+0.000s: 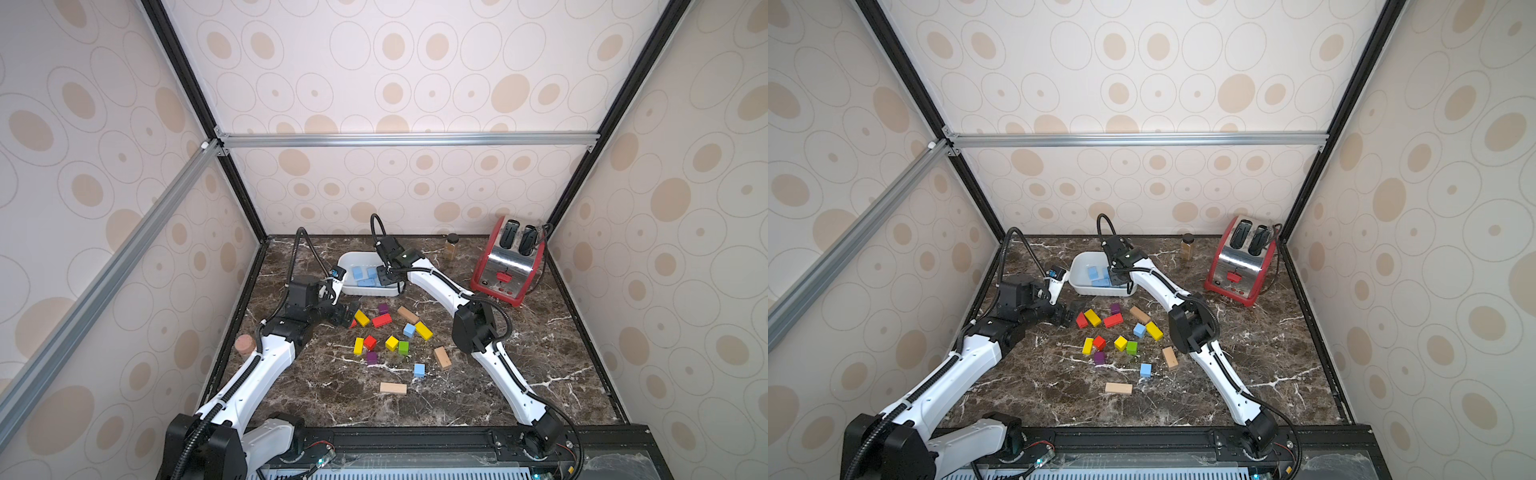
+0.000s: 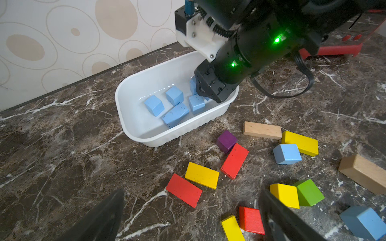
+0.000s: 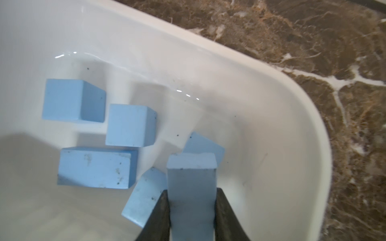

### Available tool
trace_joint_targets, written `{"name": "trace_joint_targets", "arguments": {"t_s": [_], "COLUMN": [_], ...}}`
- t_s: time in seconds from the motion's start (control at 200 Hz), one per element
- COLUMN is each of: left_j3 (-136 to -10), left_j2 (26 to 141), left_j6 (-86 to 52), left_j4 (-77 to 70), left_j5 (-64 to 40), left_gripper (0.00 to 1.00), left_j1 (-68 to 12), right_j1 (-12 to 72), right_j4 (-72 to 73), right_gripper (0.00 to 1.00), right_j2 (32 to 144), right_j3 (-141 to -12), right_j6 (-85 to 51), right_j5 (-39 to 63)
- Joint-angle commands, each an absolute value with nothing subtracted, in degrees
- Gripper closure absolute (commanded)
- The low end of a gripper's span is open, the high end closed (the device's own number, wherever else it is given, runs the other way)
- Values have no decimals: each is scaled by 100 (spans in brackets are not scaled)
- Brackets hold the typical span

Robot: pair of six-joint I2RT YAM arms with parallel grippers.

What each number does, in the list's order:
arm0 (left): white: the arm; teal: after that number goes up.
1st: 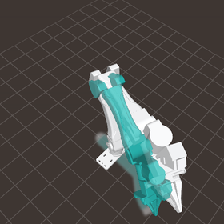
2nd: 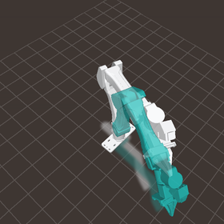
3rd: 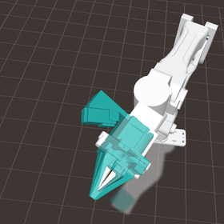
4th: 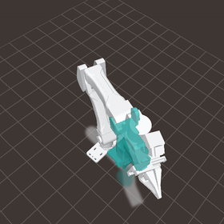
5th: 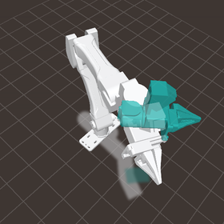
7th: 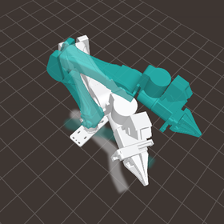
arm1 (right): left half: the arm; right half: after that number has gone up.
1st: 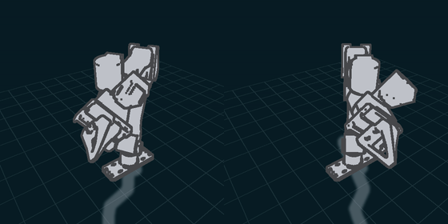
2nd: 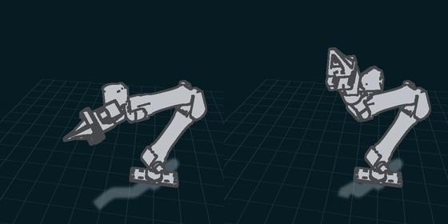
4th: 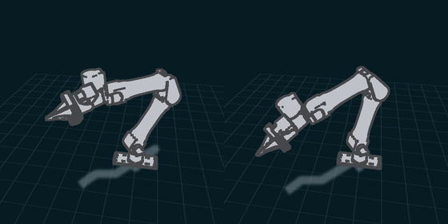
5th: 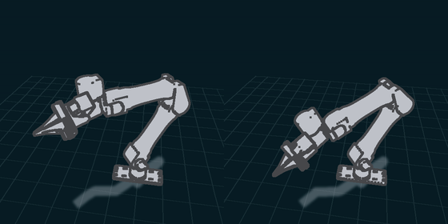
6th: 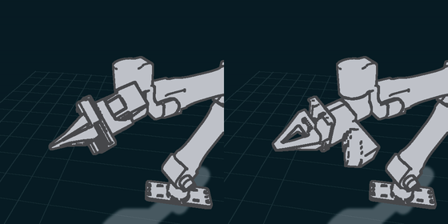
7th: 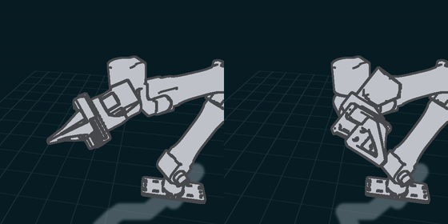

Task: Pick out the blue building blocks
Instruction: Place the building block in the storage box.

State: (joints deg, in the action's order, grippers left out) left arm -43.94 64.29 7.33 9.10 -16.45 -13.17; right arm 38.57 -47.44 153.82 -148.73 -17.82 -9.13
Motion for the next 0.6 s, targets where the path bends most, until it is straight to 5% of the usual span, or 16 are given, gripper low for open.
{"name": "trace_joint_targets", "arguments": {"t_s": [0.0, 0.596], "left_j3": [-4419, -4397], "left_j2": [6331, 6280], "left_j6": [817, 834], "left_j4": [977, 1039], "left_j5": [-1673, -1621], "left_gripper": [1, 1], "left_j1": [-1260, -1239], "right_j1": [3835, 3762], "right_j4": [-4768, -4406], "right_gripper": [100, 99], "right_j2": [15642, 15634], "right_j3": [-14950, -14809], "right_j6": [-2069, -2264], "right_j5": [-414, 689]}}
